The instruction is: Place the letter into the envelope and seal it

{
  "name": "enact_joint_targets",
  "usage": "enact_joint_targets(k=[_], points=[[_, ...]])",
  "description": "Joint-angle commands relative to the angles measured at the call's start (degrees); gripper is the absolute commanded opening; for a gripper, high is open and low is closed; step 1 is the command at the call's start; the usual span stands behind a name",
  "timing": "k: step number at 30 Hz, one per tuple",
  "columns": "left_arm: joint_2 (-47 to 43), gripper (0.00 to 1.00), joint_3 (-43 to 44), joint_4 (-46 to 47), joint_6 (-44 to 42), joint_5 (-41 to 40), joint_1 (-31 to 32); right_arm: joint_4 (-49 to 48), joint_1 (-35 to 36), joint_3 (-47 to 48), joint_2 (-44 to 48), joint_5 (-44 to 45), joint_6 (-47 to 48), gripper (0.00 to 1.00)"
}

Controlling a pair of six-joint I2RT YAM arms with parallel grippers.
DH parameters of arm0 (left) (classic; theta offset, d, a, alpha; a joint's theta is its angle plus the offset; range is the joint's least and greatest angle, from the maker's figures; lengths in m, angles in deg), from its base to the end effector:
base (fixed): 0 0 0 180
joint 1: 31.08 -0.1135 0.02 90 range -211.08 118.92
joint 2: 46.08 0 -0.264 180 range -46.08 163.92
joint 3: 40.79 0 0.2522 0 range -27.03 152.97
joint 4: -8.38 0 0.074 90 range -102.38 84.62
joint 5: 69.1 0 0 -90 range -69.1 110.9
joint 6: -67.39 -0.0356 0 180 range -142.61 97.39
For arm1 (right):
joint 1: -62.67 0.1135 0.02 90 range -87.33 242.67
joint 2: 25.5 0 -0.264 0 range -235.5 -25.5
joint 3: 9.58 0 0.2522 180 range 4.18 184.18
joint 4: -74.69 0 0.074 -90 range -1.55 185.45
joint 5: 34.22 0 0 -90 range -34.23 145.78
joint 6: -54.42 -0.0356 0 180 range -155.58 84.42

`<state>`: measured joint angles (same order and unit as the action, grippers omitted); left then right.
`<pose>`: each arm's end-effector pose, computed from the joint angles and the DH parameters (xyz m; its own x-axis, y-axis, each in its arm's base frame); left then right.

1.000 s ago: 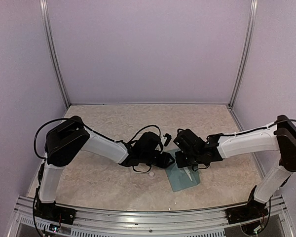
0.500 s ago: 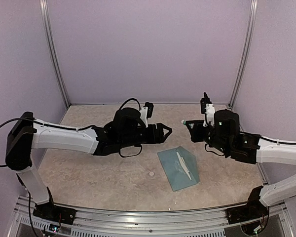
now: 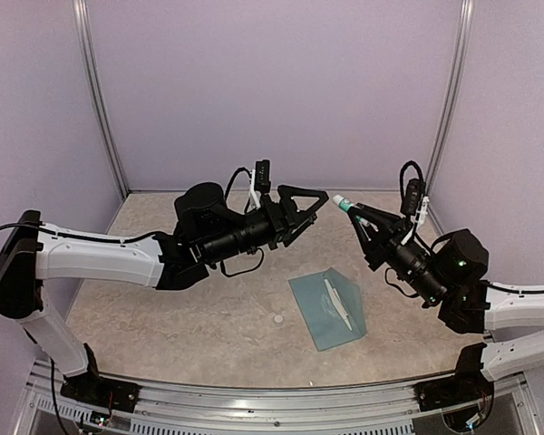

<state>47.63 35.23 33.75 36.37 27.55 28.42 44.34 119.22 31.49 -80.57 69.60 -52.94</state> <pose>0.1922 -0.3345 0.3149 -0.7484 -0.4066 -0.5240 0.5292 0.1102 -0.8413 0.1271 0.1770 0.2995 -0.0559 0.4409 -0.8958 -0.6990 0.6233 0.3505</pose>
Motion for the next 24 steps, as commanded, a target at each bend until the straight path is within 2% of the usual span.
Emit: enact_joint_targets(k=[1, 4, 8, 19, 24], points=[[2.32, 0.86, 3.07, 4.19, 2.84, 3.13, 1.29, -7.35, 2.51, 1.24, -2.21, -1.09, 4.94, 0.0], [2.96, 0.85, 3.39, 5.29, 3.77, 3.45, 1.46, -8.66, 3.95, 2.04, -3.57, -1.34, 6.64, 0.0], [3.33, 0.78, 4.15, 5.23, 3.38, 3.46, 1.86, -9.14, 4.99, 3.14, -5.54, -1.34, 8.32, 0.0], [2.53, 0.36, 3.66, 4.29, 2.58, 1.93, 1.8, -9.63, 6.56, 3.46, -7.33, -1.9, 9.97, 0.0], [2.29, 0.22, 3.49, 3.68, 2.33, 1.3, 1.68, -8.44, 6.94, 3.19, -7.42, -2.36, 10.07, 0.0]])
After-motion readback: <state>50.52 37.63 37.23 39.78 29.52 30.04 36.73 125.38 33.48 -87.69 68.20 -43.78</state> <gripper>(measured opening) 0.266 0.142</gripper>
